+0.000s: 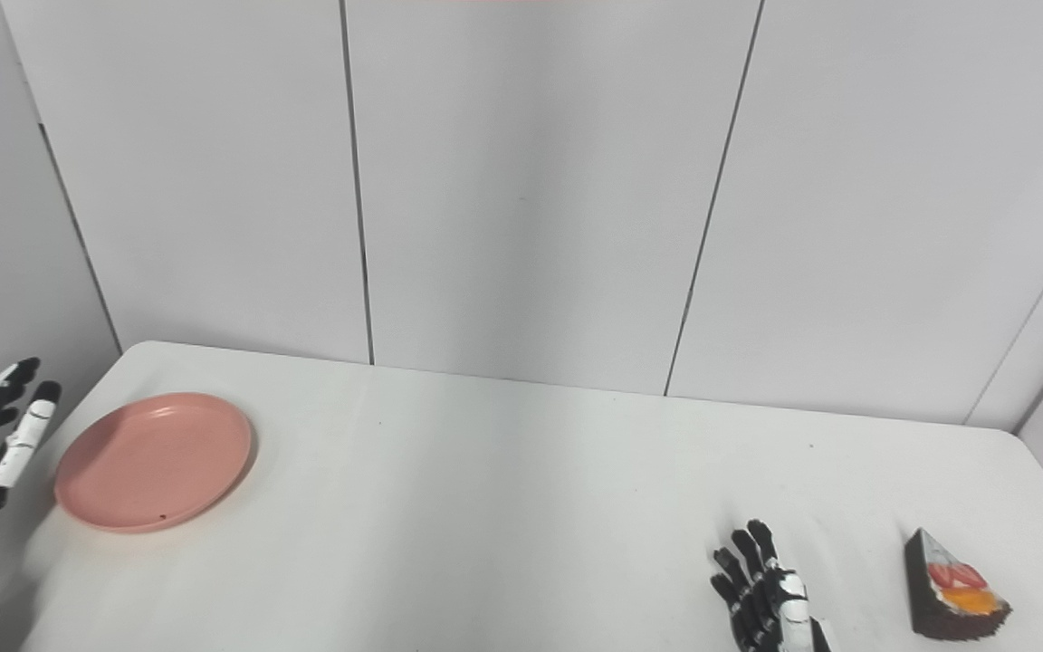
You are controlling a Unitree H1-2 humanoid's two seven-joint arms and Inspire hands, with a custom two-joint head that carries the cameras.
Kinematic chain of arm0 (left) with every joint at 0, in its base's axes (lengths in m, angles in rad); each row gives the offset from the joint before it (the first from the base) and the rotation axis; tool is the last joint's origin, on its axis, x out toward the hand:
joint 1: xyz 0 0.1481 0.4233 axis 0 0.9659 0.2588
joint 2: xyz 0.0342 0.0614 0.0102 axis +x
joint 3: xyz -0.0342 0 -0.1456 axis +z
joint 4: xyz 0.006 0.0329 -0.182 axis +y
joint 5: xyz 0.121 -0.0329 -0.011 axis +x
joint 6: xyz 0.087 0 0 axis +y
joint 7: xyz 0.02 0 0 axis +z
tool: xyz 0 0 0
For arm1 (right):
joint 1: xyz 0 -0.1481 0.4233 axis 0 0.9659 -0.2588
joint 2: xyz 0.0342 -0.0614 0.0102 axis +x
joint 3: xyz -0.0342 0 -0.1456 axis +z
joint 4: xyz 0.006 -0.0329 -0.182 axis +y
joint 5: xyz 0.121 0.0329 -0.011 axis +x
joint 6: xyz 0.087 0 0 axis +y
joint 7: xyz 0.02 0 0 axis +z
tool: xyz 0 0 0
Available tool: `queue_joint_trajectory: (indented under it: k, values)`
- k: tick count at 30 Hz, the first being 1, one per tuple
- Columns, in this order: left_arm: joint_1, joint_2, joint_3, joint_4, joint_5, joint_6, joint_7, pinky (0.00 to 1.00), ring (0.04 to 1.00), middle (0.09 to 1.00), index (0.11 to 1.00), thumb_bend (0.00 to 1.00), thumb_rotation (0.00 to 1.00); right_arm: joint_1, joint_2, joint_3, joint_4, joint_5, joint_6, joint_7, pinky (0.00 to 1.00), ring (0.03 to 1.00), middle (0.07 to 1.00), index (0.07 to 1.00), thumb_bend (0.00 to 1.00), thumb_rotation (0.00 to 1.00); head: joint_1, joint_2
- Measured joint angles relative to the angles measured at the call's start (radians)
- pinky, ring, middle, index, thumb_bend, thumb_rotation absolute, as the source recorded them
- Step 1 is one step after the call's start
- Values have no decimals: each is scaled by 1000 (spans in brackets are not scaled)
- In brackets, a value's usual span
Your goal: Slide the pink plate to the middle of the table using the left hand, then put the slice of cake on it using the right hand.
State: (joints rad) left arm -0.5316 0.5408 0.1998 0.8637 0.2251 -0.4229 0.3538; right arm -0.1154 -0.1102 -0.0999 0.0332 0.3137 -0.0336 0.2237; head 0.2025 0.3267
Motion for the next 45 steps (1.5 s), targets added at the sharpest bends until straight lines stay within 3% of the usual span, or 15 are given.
queue_joint_trajectory:
  k: [5, 8, 14, 19, 25, 39, 45]
  values:
    - [9, -6, 0, -6, -35, 8, -8, 839, 873, 882, 826, 668, 972, 6, 0, 4, -7, 2, 0, -3, 956, 947, 974, 1000, 702, 1000, -2, 6]
    - [18, -13, 7, -2, -74, 10, -29, 835, 835, 839, 817, 712, 969, 9, 0, 5, -10, 5, 1, -4, 962, 956, 983, 1000, 701, 1000, -2, 8]
    - [17, -32, 40, -5, -198, 9, -119, 852, 833, 801, 821, 782, 999, 10, -1, 7, -10, 5, 2, -3, 955, 954, 982, 1000, 709, 1000, -3, 8]
    - [18, -65, 50, -45, -280, 33, -197, 823, 825, 794, 825, 748, 1000, 10, -1, 7, -10, 4, 2, -4, 952, 947, 976, 995, 721, 1000, -5, 11]
    - [18, -102, 35, -91, -284, 83, -212, 812, 832, 805, 830, 800, 1000, 14, -1, 9, -15, 4, 3, -7, 949, 948, 975, 999, 731, 1000, -11, 17]
    - [9, -107, -28, -93, -292, 120, -231, 832, 849, 833, 860, 815, 998, 21, -2, 14, -19, 4, 5, -12, 957, 949, 971, 1000, 745, 1000, -21, 25]
    - [9, -122, -52, -127, -297, 144, -242, 753, 804, 805, 845, 824, 999, 21, -2, 14, -19, 4, 5, -13, 928, 929, 958, 991, 761, 995, -28, 31]
